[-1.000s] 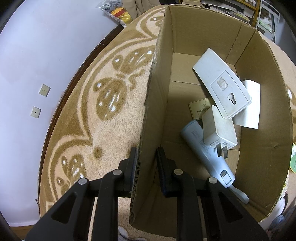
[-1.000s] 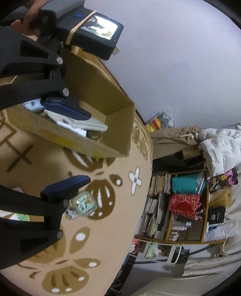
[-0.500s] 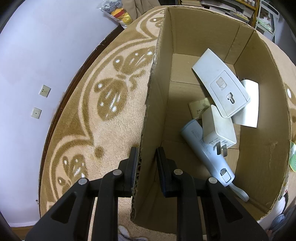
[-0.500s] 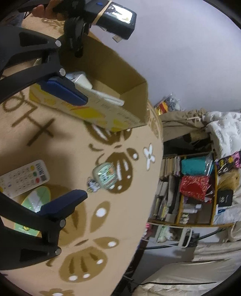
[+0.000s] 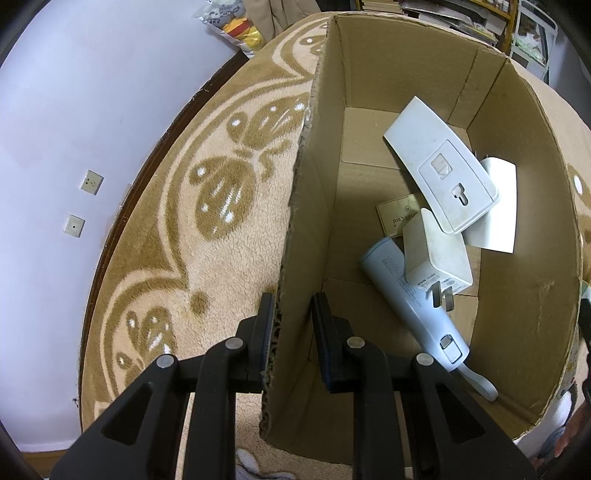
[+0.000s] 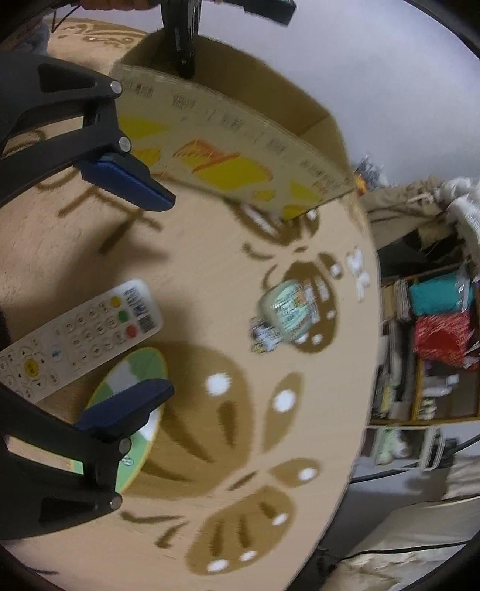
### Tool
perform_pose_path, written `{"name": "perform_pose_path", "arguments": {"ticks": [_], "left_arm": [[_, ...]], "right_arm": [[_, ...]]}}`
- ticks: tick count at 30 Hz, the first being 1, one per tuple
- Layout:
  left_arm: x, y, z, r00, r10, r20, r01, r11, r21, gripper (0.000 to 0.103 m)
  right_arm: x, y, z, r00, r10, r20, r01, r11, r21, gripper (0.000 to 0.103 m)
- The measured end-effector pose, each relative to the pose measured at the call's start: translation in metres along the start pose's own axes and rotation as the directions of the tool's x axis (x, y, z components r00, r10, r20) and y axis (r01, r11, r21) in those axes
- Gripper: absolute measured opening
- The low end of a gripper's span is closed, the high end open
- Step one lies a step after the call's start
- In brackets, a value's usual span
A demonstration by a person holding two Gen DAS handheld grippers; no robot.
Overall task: Organize rigid objects
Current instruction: 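Move the right tool back toward the white TV remote, then close the right tool on the white TV remote and lift it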
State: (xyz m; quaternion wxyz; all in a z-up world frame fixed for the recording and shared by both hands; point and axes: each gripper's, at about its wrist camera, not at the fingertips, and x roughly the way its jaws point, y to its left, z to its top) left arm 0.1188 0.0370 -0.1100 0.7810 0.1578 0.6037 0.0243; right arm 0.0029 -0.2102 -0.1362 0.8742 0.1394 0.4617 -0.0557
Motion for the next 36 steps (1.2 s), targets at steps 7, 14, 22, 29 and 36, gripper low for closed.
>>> {"name": "perform_pose_path", "arguments": {"ticks": [7, 14, 22, 29, 36], "left_arm": [[-0.001, -0.001, -0.001, 1.0, 0.005, 0.002, -0.005, 1.0, 0.002, 0.02], [-0.004, 0.0, -0.002, 1.0, 0.002, 0.004, -0.002, 1.0, 0.001, 0.02], [-0.003, 0.0, -0.002, 1.0, 0.01, 0.005, -0.01, 1.0, 0.008, 0.02], [-0.004, 0.001, -0.002, 1.0, 0.007, 0.004, -0.007, 1.0, 0.005, 0.02], [-0.004, 0.001, -0.002, 1.0, 0.006, 0.004, -0.006, 1.0, 0.005, 0.02]], "right_arm": [[0.011, -0.007, -0.008, 0.998, -0.022, -0.057, 0.023, 1.0, 0.021, 0.095], [0.023, -0.007, -0.015, 0.993, -0.038, -0.112, 0.04, 0.999, 0.013, 0.088], [0.022, -0.007, -0.02, 0.989, -0.058, -0.139, 0.059, 0.998, -0.001, 0.086], [0.022, -0.006, -0.025, 0.983, -0.097, -0.157, 0.094, 0.995, -0.026, 0.067], [0.021, -0.006, -0.026, 0.984, -0.096, -0.153, 0.093, 0.995, -0.022, 0.06]]}}
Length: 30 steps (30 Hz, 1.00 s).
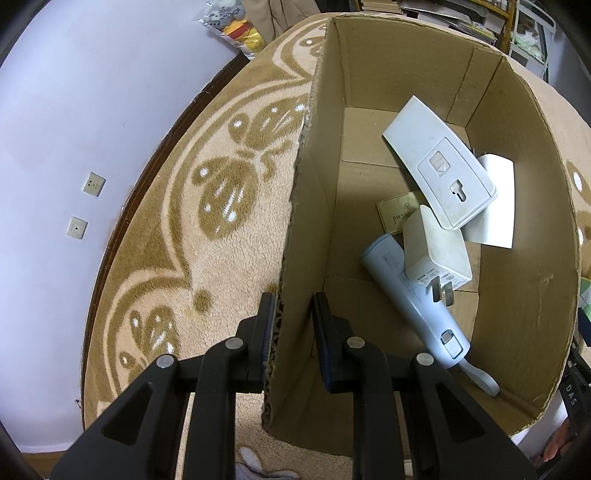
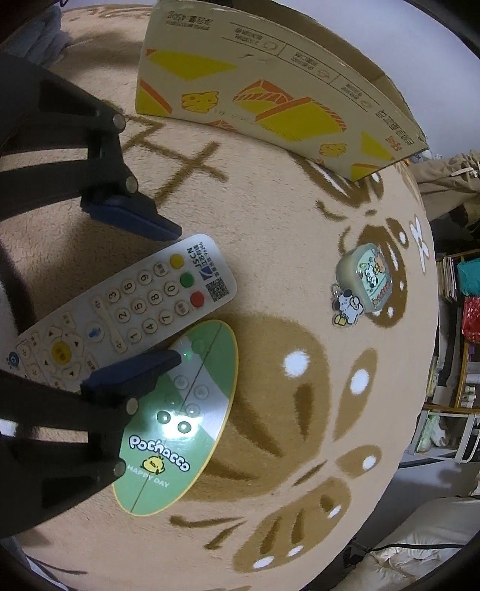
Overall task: Organize rigid objects
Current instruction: 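Close the right tool on the white TV remote and lift it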
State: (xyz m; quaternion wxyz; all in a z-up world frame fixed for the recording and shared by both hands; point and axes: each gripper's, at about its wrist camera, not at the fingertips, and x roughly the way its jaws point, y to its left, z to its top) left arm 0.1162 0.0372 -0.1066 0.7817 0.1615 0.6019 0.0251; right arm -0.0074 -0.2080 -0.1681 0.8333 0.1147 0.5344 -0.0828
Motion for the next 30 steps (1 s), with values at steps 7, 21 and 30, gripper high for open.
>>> {"name": "perform_pose_path", "arguments": {"ticks": [7, 21, 30], "left_arm": [[0.0, 0.001, 0.0, 1.0, 0.0, 0.0, 0.0, 1.0, 0.0, 0.02], [0.0, 0.001, -0.001, 1.0, 0.001, 0.001, -0.001, 1.0, 0.0, 0.02], [0.0, 0.001, -0.001, 1.0, 0.002, 0.001, -0.002, 1.0, 0.0, 0.021]], "right_arm": [[0.008, 0.003, -0.001, 0.998, 0.042, -0.036, -0.041, 0.999, 0.008, 0.047], [0.004, 0.003, 0.003, 1.0, 0.004, 0.022, -0.005, 0.999, 0.035, 0.045], [0.003, 0.004, 0.01, 0.998, -0.006, 0.064, 0.003, 0.999, 0.051, 0.045]]}}
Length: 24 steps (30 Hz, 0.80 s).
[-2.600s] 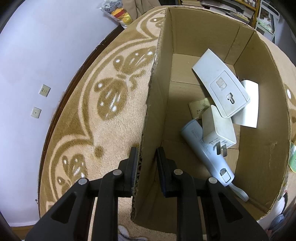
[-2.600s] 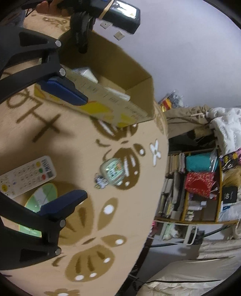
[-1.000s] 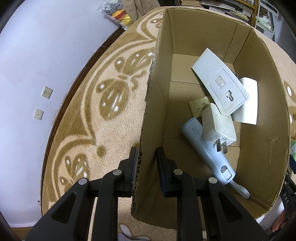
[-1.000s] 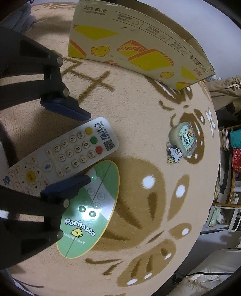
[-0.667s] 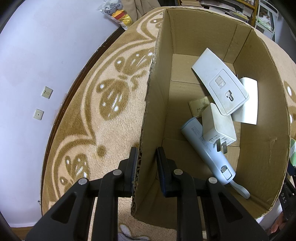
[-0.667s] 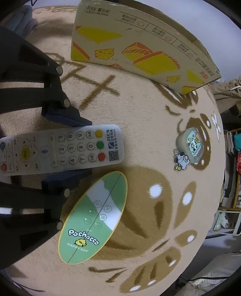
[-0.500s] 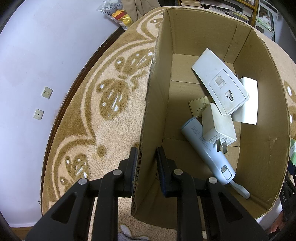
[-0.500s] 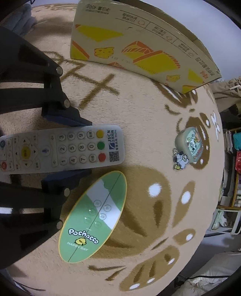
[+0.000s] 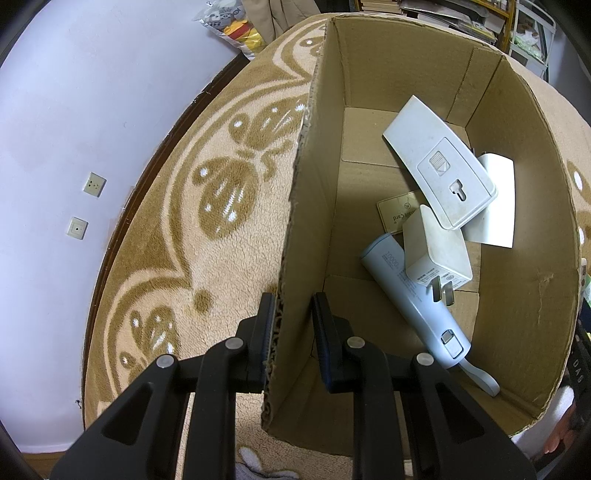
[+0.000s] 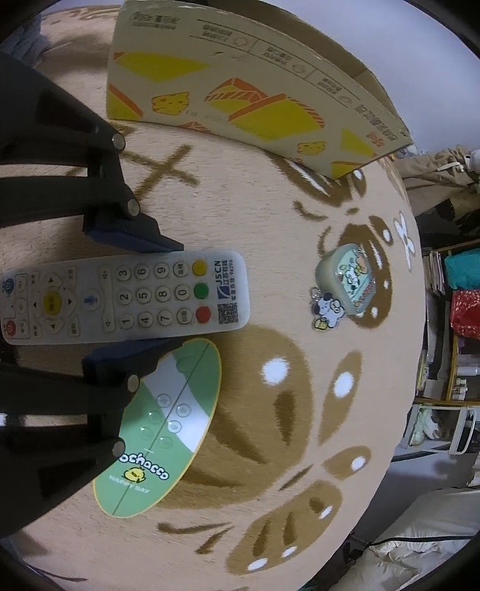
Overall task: Organize rigid objects
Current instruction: 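Close the right tool on the white TV remote and lift it, then carry the white remote over the box with the right tool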
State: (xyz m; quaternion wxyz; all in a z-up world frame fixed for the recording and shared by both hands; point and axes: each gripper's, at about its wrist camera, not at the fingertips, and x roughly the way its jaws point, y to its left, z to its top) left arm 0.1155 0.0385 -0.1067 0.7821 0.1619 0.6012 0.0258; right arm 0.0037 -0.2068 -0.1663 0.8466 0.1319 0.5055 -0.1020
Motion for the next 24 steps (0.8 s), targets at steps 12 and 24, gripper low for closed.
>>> {"name": "perform_pose_path", "arguments": {"ticks": [12, 24], "left_arm": [[-0.001, -0.003, -0.001, 1.0, 0.01, 0.004, -0.01, 1.0, 0.003, 0.019], [-0.001, -0.003, -0.001, 1.0, 0.008, 0.001, -0.008, 1.0, 0.003, 0.019]], "right_arm": [[-0.008, 0.007, 0.018, 0.996, 0.008, 0.084, -0.008, 1.0, 0.003, 0.045], [-0.029, 0.011, 0.023, 0.992, 0.024, 0.126, -0.024, 1.0, -0.003, 0.044]]}}
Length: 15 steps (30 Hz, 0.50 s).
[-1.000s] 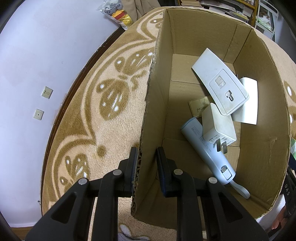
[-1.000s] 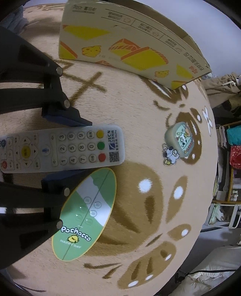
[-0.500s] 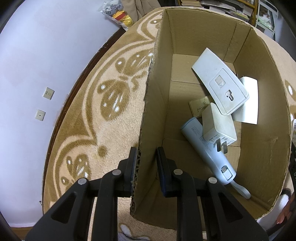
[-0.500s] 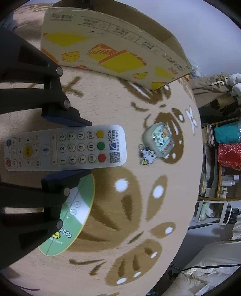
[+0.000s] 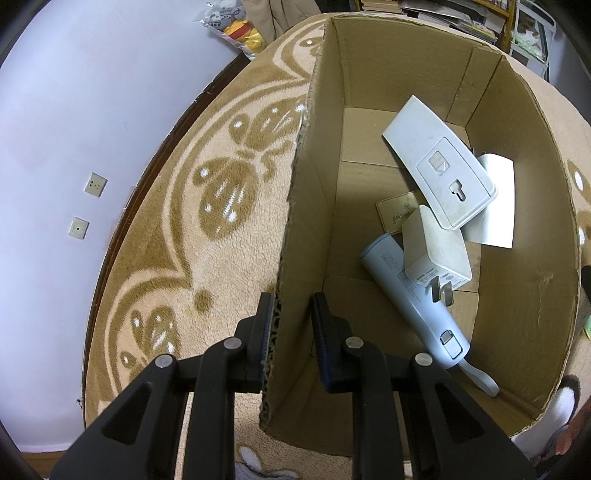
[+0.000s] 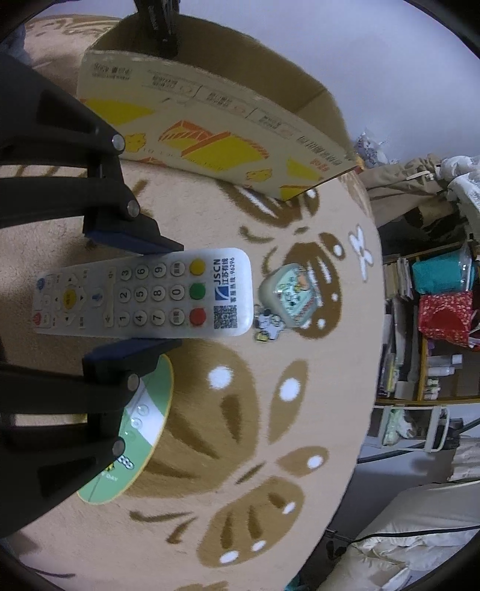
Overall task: Organize rigid objects
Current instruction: 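Carry the white remote over the box with the right tool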
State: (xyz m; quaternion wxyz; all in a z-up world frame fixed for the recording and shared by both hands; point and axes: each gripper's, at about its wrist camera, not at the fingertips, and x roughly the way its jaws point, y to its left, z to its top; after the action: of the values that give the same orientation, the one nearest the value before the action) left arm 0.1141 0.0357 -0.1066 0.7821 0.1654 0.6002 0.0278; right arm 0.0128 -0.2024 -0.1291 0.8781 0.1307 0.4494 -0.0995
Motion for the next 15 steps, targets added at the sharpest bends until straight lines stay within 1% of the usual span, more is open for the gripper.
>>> {"name": "perform_pose_path", "arguments": {"ticks": [2, 7, 15], "left_arm": [[0.0, 0.0, 0.0, 1.0, 0.001, 0.001, -0.001, 1.0, 0.002, 0.019], [0.0, 0.0, -0.001, 1.0, -0.001, 0.002, 0.001, 1.0, 0.001, 0.019], [-0.001, 0.001, -0.001, 1.0, -0.003, 0.005, 0.003, 1.0, -0.002, 0.019]], "right_arm": [[-0.004, 0.003, 0.003, 1.0, -0.018, 0.018, 0.019, 1.0, -0.017, 0.044], [-0.015, 0.008, 0.014, 0.998, -0.025, 0.054, 0.027, 0.999, -0.03, 0.044], [-0.033, 0.029, 0.04, 0.993, 0.001, 0.115, 0.006, 0.998, -0.063, 0.044]]}}
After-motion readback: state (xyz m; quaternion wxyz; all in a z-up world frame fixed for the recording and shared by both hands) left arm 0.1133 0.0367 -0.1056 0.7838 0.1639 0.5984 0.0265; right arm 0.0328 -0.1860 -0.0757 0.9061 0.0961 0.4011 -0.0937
